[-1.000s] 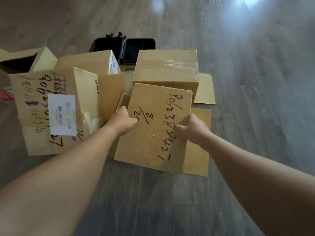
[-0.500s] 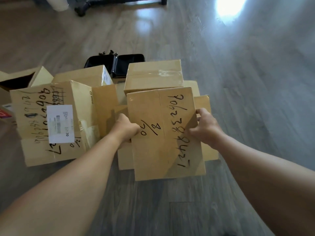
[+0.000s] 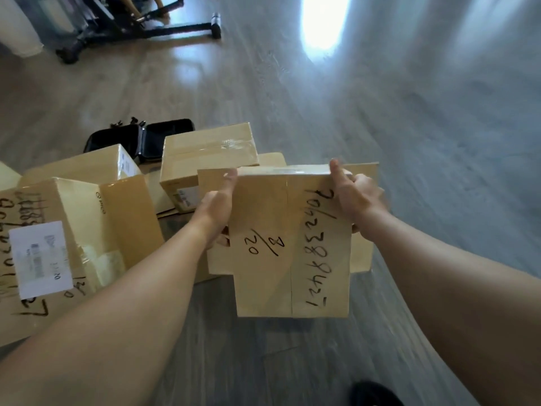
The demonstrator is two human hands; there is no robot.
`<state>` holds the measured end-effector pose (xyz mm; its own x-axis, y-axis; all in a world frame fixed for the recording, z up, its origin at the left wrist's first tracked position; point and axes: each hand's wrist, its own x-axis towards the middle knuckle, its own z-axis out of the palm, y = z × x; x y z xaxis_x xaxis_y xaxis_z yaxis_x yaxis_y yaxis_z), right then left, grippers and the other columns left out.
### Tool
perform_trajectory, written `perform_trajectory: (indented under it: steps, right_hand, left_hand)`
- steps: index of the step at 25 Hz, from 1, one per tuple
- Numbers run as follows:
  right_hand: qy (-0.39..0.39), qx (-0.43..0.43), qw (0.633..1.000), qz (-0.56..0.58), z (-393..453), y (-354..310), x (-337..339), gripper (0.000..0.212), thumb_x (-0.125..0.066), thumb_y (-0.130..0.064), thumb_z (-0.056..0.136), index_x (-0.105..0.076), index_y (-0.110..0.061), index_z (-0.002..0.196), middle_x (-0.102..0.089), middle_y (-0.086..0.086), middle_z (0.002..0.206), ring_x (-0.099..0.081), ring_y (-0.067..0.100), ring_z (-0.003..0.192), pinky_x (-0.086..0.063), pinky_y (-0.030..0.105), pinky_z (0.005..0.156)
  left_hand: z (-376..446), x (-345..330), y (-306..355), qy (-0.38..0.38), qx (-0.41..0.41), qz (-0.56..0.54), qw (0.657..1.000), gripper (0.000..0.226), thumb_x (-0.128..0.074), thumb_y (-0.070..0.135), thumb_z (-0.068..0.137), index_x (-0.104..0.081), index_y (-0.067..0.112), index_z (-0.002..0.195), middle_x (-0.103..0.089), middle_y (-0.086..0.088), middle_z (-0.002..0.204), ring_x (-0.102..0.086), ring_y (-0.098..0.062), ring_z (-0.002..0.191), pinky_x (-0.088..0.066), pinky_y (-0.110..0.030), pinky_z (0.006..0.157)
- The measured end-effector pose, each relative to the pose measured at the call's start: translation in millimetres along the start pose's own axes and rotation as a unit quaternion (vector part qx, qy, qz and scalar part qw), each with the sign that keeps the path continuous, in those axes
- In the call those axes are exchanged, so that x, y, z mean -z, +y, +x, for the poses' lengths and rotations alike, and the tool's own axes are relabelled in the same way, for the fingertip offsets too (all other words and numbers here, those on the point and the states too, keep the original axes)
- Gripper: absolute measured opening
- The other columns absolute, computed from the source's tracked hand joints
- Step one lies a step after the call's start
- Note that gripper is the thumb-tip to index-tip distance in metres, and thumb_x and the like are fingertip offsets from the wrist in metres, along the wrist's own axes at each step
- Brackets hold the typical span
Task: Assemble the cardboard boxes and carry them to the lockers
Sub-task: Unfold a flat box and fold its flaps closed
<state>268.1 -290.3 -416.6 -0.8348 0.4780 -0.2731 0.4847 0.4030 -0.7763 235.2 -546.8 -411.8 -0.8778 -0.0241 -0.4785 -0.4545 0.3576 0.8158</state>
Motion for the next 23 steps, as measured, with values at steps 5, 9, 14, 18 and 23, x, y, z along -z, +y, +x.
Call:
perform_trajectory:
  steps: [5, 9, 14, 18, 23]
  right_hand:
    - [0.000, 0.003, 1.000, 0.009, -2, 4, 17, 0.069, -0.046, -0.075, 0.064, -0.072, -0.018, 0.092, -0.071, 0.007, 0.093, -0.068, 0.034, 0.087, -0.060, 0.053, 0.076]
    - [0.041, 0.054, 0.997, 0.034, -3, 9, 31, 0.046, -0.059, -0.056, 0.075, -0.060, -0.013, 0.060, -0.065, 0.001, 0.066, -0.064, 0.027, 0.068, -0.055, 0.043, 0.061]
    - [0.087, 0.143, 0.986, 0.016, -3, 42, 60, 0.018, -0.073, -0.025, 0.082, -0.069, -0.011, 0.072, -0.068, -0.005, 0.066, -0.064, 0.014, 0.062, -0.050, 0.031, 0.051]
    - [0.101, 0.186, 0.976, -0.045, -3, 75, 64, 0.026, -0.079, -0.022, 0.081, -0.069, -0.014, 0.103, -0.072, -0.007, 0.087, -0.072, 0.016, 0.080, -0.059, 0.024, 0.064]
    - [0.120, 0.276, 0.947, -0.115, -12, 95, 67, 0.090, -0.081, -0.021, 0.084, -0.029, -0.030, 0.157, -0.063, -0.006, 0.093, -0.060, 0.004, 0.067, -0.048, 0.016, 0.064]
  left_hand:
    - [-10, -21, 17, 0.008, 0.012, -0.025, 1.000, 0.049, -0.039, 0.062, 0.092, -0.059, 0.021, 0.109, -0.069, -0.012, 0.101, -0.066, -0.036, 0.092, -0.058, -0.056, 0.076]
    - [-10, -21, 38, 0.021, -0.057, -0.005, 0.998, 0.028, -0.050, 0.031, 0.094, -0.065, 0.008, 0.099, -0.070, -0.016, 0.096, -0.068, -0.034, 0.086, -0.061, -0.053, 0.062]
    - [4, -43, 44, -0.027, -0.151, 0.035, 0.988, 0.013, -0.061, 0.015, 0.090, -0.070, 0.008, 0.097, -0.074, -0.006, 0.096, -0.071, -0.026, 0.091, -0.062, -0.041, 0.067]
    - [15, -70, 21, -0.017, -0.189, 0.130, 0.973, 0.021, -0.072, 0.010, 0.086, -0.070, 0.021, 0.104, -0.074, 0.001, 0.106, -0.069, -0.017, 0.102, -0.059, -0.037, 0.088]
    - [9, -82, 22, 0.055, -0.215, 0.226, 0.949, 0.020, -0.078, 0.019, 0.084, -0.075, 0.015, 0.104, -0.074, 0.002, 0.102, -0.068, -0.015, 0.095, -0.053, -0.020, 0.070]
